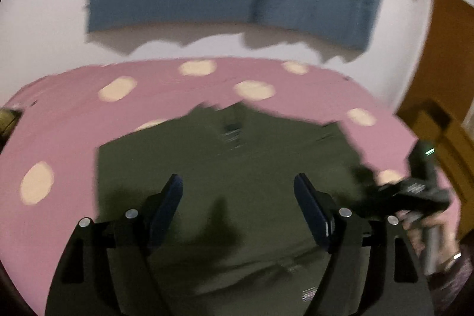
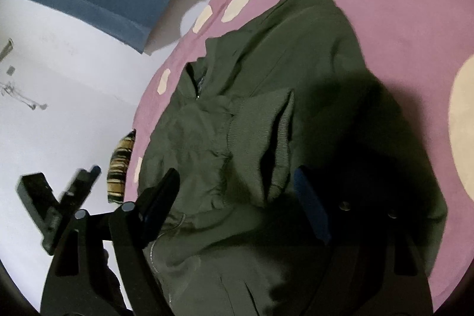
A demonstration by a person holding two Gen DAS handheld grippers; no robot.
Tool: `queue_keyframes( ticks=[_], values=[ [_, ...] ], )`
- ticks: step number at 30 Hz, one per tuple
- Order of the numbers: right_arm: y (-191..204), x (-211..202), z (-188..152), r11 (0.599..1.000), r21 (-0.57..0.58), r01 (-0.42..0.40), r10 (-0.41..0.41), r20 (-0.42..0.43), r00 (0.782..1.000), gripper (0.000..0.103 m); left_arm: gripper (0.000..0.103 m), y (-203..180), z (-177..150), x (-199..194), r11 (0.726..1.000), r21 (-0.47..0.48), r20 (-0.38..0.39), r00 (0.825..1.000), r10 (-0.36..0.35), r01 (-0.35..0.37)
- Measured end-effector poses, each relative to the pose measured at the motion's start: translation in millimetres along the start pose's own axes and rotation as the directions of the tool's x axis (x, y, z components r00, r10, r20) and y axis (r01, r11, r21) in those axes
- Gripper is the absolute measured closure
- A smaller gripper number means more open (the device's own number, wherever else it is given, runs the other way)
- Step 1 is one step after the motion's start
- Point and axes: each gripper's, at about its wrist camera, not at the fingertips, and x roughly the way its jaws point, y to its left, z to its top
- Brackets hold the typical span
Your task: Fold small clothes
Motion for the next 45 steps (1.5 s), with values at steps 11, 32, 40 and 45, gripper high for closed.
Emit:
queue_keyframes(
  ticks=[11, 32, 40, 45],
  values=[
    [22.7, -9.9, 13.4, 0.973, -0.112, 0.201, -0.194, 0.066, 0.979, 0.092, 0.027, 87.8, -43.3, 3.2, 0.974, -0.196, -0.079, 0.992, 0.103, -0.117],
    [-21.2, 9.3, 7.9, 0.987, -0.005, 0.159, -0.159, 0.037, 0.987, 0.092, 0.027, 105.5, -65.1, 17.5, 0.955, -0.265, -0.146, 0.985, 0.096, -0.132],
    [-19.2, -0.6, 5.3, 0.992, 0.013, 0.124, -0.125, 0.047, 0.991, 0.085, 0.027, 107.6, -67.1, 14.3, 0.950, -0.278, -0.156, 0.983, 0.101, -0.141],
    [-12.2, -22.5, -6.5, 0.992, 0.001, 0.124, -0.124, 0.065, 0.990, 0.073, 0.027, 105.8, -68.0, 7.9, 0.952, -0.273, -0.149, 0.984, 0.100, -0.138]
  ],
)
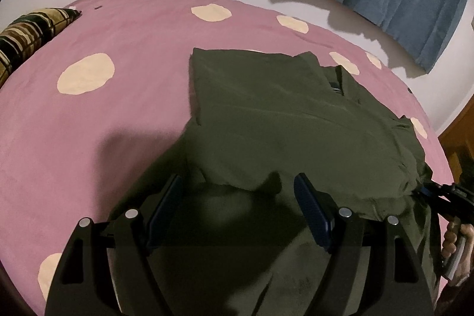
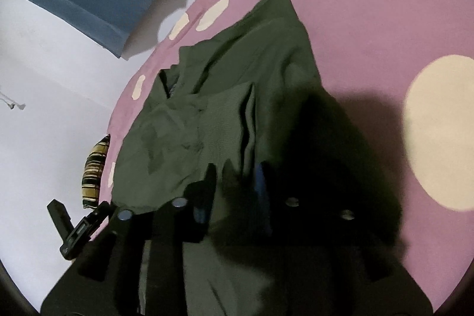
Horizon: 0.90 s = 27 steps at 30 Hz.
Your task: Fold small clothes
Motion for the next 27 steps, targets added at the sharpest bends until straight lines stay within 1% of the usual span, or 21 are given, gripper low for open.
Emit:
queue_keyframes(
  ticks=[3, 4, 7, 9, 10, 15, 16, 17, 19, 20, 22, 24, 26, 27],
  values=[
    [-0.3, -18.9, -7.7, 1.000, -0.012, 0.007, -0.007, 0.018, 1.000, 0.067, 0.027, -1.7, -1.5, -5.0, 1.000, 0.004, 0.008, 1.000, 0.000, -0.001],
    [-1.3, -24.8, -10.1, 1.000, -0.013, 0.009, -0.008, 0.023, 1.000, 0.061, 0.027, -2.6, -2.3, -7.0, 1.000, 0.007, 0.011, 1.000, 0.000, 0.000],
    [-6.1, -42.2, -19.9, 1.000, -0.013, 0.017, -0.017, 0.029, 0.999, 0.058, 0.027, -5.8, -5.2, -13.5, 1.000, 0.011, 0.015, 1.000, -0.002, 0.001],
    [-9.7, -53.8, -27.8, 0.999, -0.018, 0.033, -0.032, 0.033, 0.999, 0.054, 0.027, -7.0, -7.1, -17.7, 1.000, 0.015, 0.011, 1.000, -0.001, 0.001],
    [-12.2, -59.7, -31.9, 0.999, -0.018, 0.038, -0.038, 0.036, 0.999, 0.049, 0.027, -6.2, -8.0, -21.1, 1.000, 0.017, 0.008, 1.000, -0.002, 0.002],
    [-29.3, -87.7, -53.6, 0.999, -0.007, 0.042, -0.042, 0.022, 0.999, 0.044, 0.027, 11.0, -15.3, -43.0, 1.000, 0.010, 0.013, 1.000, -0.006, 0.006],
    [-32.0, -92.3, -58.0, 0.999, -0.010, 0.047, -0.047, 0.018, 0.999, 0.040, 0.027, 18.9, -18.4, -48.2, 1.000, 0.005, 0.008, 1.000, -0.016, 0.016],
    [-34.4, -95.9, -61.8, 0.998, -0.014, 0.054, -0.054, 0.011, 0.998, 0.039, 0.026, 25.8, -21.6, -52.4, 1.000, 0.001, 0.002, 1.000, -0.025, 0.025],
    [-40.6, -103.4, -71.9, 0.998, -0.021, 0.053, -0.053, -0.008, 0.999, 0.039, 0.026, 44.1, -31.6, -61.9, 0.999, -0.014, -0.013, 0.999, -0.045, 0.045],
    [-43.1, -105.7, -76.2, 0.999, -0.021, 0.050, -0.050, -0.018, 0.999, 0.038, 0.024, 51.8, -36.3, -65.6, 0.998, -0.022, -0.020, 0.998, -0.055, 0.055],
    [-46.6, -107.9, -83.6, 0.999, -0.017, 0.029, -0.030, -0.037, 0.999, 0.038, 0.023, 68.5, -48.4, -72.7, 0.995, -0.043, -0.047, 0.995, -0.093, 0.091],
    [-48.7, -109.4, -90.7, 1.000, -0.014, 0.008, -0.008, -0.049, 0.999, 0.037, 0.023, 80.7, -60.0, -76.2, 0.990, -0.060, -0.082, 0.988, -0.134, 0.129],
    [-47.2, -109.8, -96.3, 1.000, -0.020, -0.023, 0.022, -0.062, 0.998, 0.032, 0.023, 91.0, -72.9, -79.5, 0.983, -0.077, -0.117, 0.978, -0.175, 0.166],
    [-45.8, -110.0, -98.2, 0.999, -0.026, -0.035, 0.033, -0.066, 0.997, 0.031, 0.023, 94.1, -78.7, -80.6, 0.980, -0.085, -0.133, 0.972, -0.192, 0.181]
  ],
)
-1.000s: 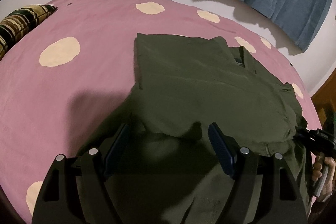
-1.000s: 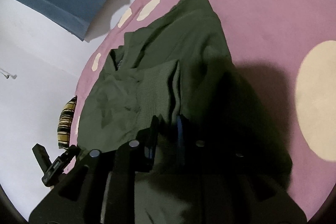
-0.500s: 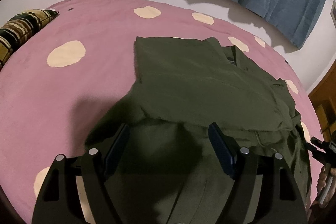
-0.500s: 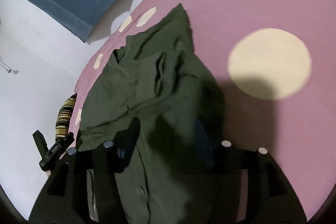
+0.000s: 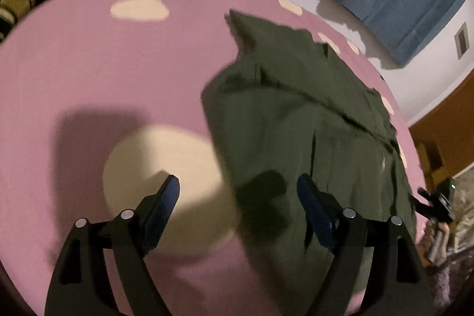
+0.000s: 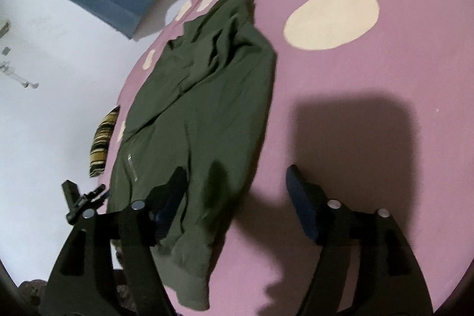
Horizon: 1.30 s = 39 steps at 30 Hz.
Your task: Fold small clothes
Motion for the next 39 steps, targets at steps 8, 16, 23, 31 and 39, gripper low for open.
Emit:
queue_keyframes(
  ticks=[8, 16, 23, 31, 39],
  values=[
    [23.7, 13.7, -21.3, 0.988, -0.101, -0.116, 0.106, -0.100, 0.989, 0.027, 0.019, -11.7, -33.0, -1.8, 0.975, 0.009, -0.119, 0.968, -0.220, 0.223],
    [41.0, 19.0, -36.8, 0.961, -0.152, -0.230, 0.198, -0.202, 0.959, 0.026, 0.018, -41.0, -43.6, 12.1, 0.937, 0.054, -0.172, 0.927, -0.332, 0.345],
    [59.9, 24.4, -46.3, 0.935, -0.228, -0.272, 0.207, -0.274, 0.939, 0.021, 0.018, -55.1, -43.7, 24.8, 0.911, 0.041, -0.156, 0.903, -0.400, 0.410],
    [62.6, 30.5, -41.3, 0.935, -0.213, -0.284, 0.219, -0.283, 0.934, 0.021, 0.020, -65.5, -47.2, 25.9, 0.921, 0.108, -0.147, 0.922, -0.358, 0.375],
    [43.8, 34.6, -38.1, 0.967, -0.159, -0.200, 0.151, -0.274, 0.950, 0.077, 0.054, -52.0, -46.7, 25.9, 0.946, 0.074, -0.142, 0.942, -0.303, 0.315]
  ],
)
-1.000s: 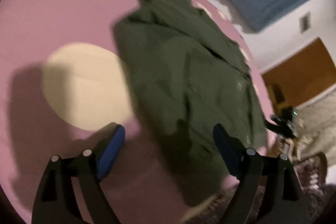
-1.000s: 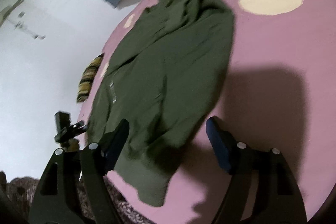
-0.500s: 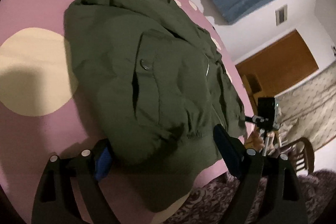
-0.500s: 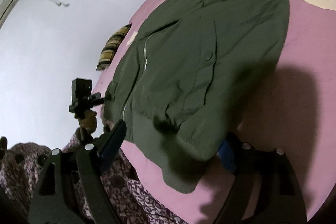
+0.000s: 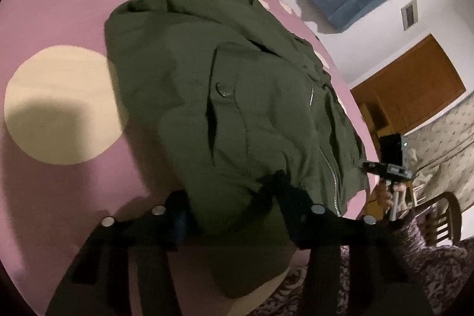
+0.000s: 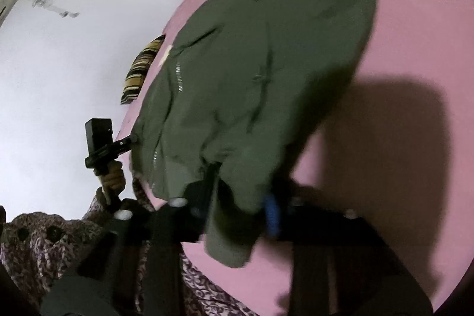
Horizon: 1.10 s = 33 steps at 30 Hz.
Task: Fold small clothes
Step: 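Grasp the jacket hem with both grippers and lift it toward the collar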
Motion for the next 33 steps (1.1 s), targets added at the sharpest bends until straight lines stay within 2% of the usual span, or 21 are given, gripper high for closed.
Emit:
queue_keyframes(
  ticks=[4, 7, 9, 12, 14, 17, 23, 24, 26, 29, 33],
  values=[
    [2.5, -1.4, -2.2, 1.000, 0.000, 0.005, -0.005, 0.015, 1.000, 0.083, 0.061, -12.1, -0.5, 0.8, 0.995, 0.069, 0.002, 0.998, 0.068, -0.068],
    [-2.0, -7.6, -2.1, 0.995, 0.060, -0.076, 0.072, 0.059, 0.996, 0.087, 0.067, -14.0, 4.7, -2.3, 0.997, 0.058, -0.008, 0.999, 0.046, -0.045],
    [-4.1, -16.0, -0.7, 0.982, 0.087, -0.165, 0.156, 0.105, 0.982, 0.088, 0.071, -14.3, 9.3, -7.0, 0.999, 0.040, 0.002, 1.000, 0.010, -0.010],
    [-0.5, -26.9, 4.7, 0.959, 0.090, -0.268, 0.251, 0.169, 0.953, 0.089, 0.082, -12.1, 22.0, -18.8, 0.993, -0.024, 0.039, 0.993, -0.111, 0.112],
    [2.9, -32.4, 10.2, 0.943, 0.090, -0.321, 0.297, 0.211, 0.931, 0.089, 0.084, -9.6, 34.5, -23.7, 0.974, -0.078, 0.073, 0.976, -0.205, 0.211],
    [4.8, -38.9, 22.0, 0.921, 0.090, -0.378, 0.342, 0.272, 0.899, 0.090, 0.084, -14.8, 57.0, -24.9, 0.954, -0.099, 0.115, 0.955, -0.273, 0.285],
    [-3.9, -48.8, 59.3, 0.894, 0.090, -0.438, 0.376, 0.379, 0.846, 0.091, 0.084, -27.3, 121.2, -16.1, 0.928, -0.120, 0.182, 0.927, -0.329, 0.353],
    [-9.2, -50.5, 70.3, 0.884, 0.102, -0.457, 0.383, 0.405, 0.830, 0.091, 0.084, -25.8, 129.4, -13.5, 0.925, -0.129, 0.191, 0.924, -0.332, 0.359],
    [-17.6, -51.5, 89.3, 0.875, 0.117, -0.469, 0.377, 0.444, 0.813, 0.091, 0.084, -19.6, 155.8, -2.5, 0.906, -0.163, 0.209, 0.911, -0.354, 0.390],
    [-35.0, -43.2, 125.5, 0.845, 0.169, -0.507, 0.373, 0.492, 0.786, 0.091, 0.084, -9.2, 185.4, 12.7, 0.895, -0.193, 0.225, 0.906, -0.359, 0.403],
    [-54.5, -22.9, 172.3, 0.829, 0.240, -0.505, 0.337, 0.505, 0.794, 0.091, 0.084, 9.8, 219.1, 36.7, 0.883, -0.251, 0.214, 0.912, -0.350, 0.397]
  ],
)
